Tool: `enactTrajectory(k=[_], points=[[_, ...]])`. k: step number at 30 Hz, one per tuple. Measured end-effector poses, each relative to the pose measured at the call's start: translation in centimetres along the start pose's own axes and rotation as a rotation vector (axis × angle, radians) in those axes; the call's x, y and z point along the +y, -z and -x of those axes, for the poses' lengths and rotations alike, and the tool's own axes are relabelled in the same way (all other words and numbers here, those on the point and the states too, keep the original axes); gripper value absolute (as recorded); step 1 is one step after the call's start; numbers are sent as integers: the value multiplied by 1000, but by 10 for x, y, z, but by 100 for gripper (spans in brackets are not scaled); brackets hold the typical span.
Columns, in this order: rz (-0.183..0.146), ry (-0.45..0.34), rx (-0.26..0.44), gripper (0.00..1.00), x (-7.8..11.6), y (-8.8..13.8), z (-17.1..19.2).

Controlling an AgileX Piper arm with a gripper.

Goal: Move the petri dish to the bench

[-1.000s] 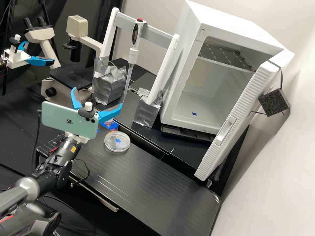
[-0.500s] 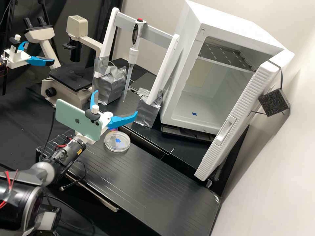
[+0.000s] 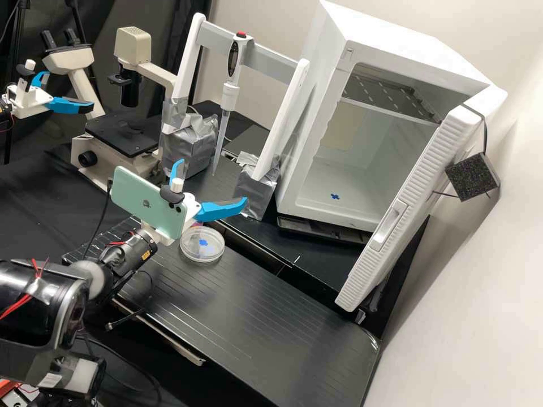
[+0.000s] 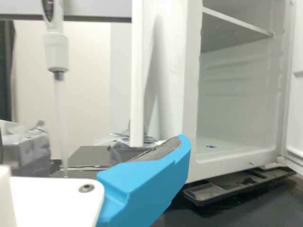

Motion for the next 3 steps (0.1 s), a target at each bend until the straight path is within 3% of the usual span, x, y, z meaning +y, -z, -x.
enactTrajectory(k=[3], points=[[-5, -6, -8, 100, 0, -2, -6]])
